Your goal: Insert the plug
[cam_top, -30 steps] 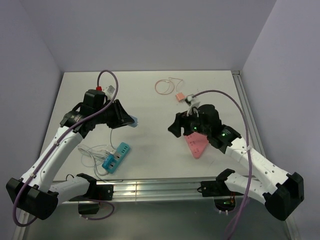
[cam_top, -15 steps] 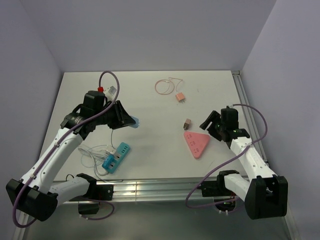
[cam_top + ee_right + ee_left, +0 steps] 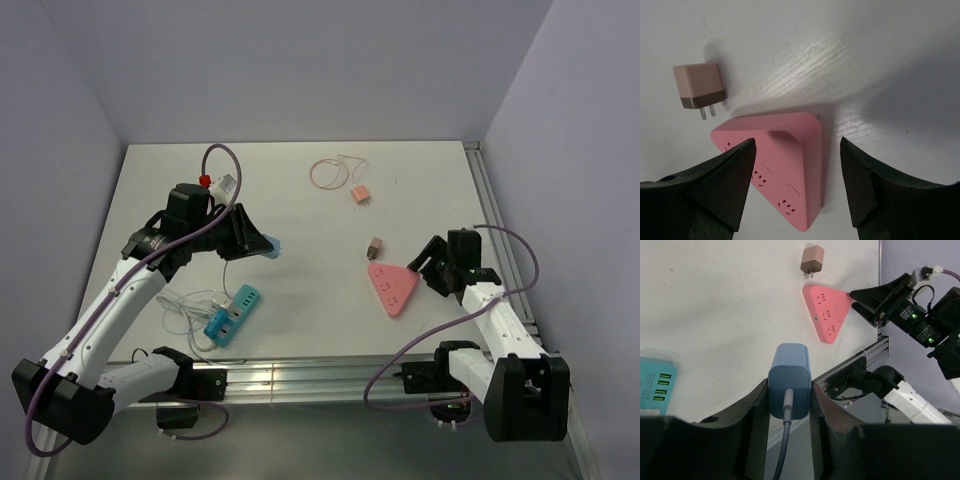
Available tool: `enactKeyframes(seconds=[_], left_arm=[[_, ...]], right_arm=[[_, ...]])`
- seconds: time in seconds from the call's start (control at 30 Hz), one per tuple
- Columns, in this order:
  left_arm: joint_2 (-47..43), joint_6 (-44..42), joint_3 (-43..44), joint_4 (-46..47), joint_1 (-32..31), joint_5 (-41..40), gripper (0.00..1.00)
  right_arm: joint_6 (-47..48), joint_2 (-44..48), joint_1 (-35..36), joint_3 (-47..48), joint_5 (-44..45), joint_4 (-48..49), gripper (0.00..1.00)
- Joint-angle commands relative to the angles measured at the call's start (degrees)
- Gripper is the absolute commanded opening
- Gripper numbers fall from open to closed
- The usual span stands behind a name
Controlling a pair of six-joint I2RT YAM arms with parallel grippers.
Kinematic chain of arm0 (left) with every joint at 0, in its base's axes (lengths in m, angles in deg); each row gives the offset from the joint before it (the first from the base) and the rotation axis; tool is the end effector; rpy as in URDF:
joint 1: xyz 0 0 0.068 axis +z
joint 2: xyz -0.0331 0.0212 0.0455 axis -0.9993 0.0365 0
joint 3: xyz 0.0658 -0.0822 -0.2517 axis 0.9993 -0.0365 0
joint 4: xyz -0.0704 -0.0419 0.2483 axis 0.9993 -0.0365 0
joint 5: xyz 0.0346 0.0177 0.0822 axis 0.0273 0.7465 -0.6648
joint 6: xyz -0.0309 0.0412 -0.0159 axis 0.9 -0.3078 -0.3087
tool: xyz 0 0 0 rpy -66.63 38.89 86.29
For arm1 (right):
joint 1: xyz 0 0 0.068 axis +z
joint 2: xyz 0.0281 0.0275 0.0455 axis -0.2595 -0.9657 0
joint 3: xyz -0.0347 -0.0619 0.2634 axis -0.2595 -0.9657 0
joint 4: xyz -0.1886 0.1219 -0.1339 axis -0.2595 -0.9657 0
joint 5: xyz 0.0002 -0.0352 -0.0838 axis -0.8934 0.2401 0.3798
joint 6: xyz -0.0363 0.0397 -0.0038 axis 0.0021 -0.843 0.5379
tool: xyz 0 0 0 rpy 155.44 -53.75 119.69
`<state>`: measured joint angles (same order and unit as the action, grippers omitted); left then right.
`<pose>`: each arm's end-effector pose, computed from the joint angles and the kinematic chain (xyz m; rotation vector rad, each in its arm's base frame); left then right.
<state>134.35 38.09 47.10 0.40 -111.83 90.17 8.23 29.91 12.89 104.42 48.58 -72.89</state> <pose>0.1995 -0.1047 0.3366 -0.1093 2.4011 -1.0590 0.1877 -0.0036 0.1889 0.8143 2.3579 0.3946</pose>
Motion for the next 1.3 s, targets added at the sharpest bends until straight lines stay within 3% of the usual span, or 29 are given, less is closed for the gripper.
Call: enactKeyframes(seconds=[0.0,0.23,0.33,0.53,0.6,0.63,0.93,1.13,1.27], left_arm=[[-1.46,-1.49,-0.17,2.51,0.10,1.88,0.00],[-2.08,-1.49,-0.96,2.43,0.10,2.23,0.00],[-1.99,-1.22,-1.49,2.69,0.10,2.58,0.00],[-0.59,-0.26,-3.33,5.06,0.02,3.02,0.01],[0.20,0.36,-3.95,6.03,0.02,2.67,0.00],[0.47,0.62,-4.12,6.20,-0.07,2.15,0.00],[3.10,6.58,-5.35,11.73,-6.65,-8.73,0.00],[5.48,13.88,-9.12,18.76,-15.44,-17.09,0.00],[7.49,16.53,-10.72,22.37,-18.08,-22.98,0.00]], right_arm=[[-0.01,-0.92,-0.66,-1.59,-4.13,3.46,0.75],[-1.07,-4.70,-0.84,-5.45,-11.08,11.28,0.70],[-1.94,-4.70,-0.84,-7.47,-12.41,13.83,0.60],[-4.14,-2.77,-0.83,-13.10,-14.34,18.49,0.17],[-5.28,-1.19,-0.75,-15.12,-14.43,18.93,0.10],[-5.81,-0.40,-0.75,-15.91,-14.43,19.02,0.00],[-20.30,15.67,0.83,-27.25,-12.69,21.66,0.00],[-29.97,24.65,14.08,-28.84,-3.11,20.95,0.00],[-33.23,18.71,22.35,-29.98,-0.47,25.87,0.00]])
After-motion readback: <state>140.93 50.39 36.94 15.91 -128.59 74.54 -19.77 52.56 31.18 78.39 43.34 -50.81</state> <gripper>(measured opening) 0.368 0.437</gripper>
